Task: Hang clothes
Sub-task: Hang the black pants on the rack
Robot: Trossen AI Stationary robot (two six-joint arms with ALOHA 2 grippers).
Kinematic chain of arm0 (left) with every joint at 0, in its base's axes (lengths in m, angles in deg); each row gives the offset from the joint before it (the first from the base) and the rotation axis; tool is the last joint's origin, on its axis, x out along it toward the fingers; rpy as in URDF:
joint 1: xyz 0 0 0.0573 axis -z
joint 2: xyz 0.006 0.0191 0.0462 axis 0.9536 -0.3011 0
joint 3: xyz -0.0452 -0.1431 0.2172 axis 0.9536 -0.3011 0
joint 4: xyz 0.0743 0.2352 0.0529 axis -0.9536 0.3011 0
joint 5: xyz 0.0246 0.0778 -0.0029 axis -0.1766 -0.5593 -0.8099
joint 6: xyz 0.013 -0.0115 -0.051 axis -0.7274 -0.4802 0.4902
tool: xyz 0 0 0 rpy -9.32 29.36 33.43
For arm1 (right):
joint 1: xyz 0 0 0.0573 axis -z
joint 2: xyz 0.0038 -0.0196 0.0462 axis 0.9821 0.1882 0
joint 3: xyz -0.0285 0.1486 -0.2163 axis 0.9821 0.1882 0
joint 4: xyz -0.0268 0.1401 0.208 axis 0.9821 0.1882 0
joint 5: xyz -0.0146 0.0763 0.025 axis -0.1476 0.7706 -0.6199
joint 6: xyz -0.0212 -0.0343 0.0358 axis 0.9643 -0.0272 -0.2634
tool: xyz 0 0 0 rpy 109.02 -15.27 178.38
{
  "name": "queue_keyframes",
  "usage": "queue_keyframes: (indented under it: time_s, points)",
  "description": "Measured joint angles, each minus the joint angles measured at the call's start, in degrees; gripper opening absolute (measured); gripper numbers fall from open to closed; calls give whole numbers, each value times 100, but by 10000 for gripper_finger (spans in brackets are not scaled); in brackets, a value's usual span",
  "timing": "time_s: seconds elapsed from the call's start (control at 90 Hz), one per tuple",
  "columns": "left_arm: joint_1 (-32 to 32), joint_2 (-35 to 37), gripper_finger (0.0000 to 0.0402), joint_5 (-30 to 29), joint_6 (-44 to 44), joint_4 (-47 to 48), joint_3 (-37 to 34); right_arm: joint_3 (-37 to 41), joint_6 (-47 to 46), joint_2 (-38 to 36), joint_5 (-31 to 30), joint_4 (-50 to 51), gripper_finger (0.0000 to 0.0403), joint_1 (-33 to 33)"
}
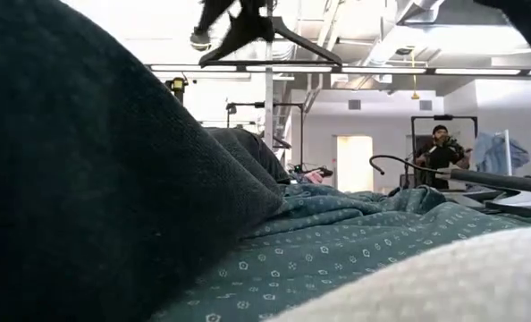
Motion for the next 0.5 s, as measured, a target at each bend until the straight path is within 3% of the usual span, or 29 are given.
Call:
queue_keyframes:
  time_s: [0.211, 0.5]
  points:
    - [-216, 527, 120, -228, -342, 201, -253, 7, 1244, 384, 790, 41, 260, 1001]
    - [-602, 1022, 120, -798, -163, 206, -655, 12, 2587, 1443, 1171, -112, 260, 1034]
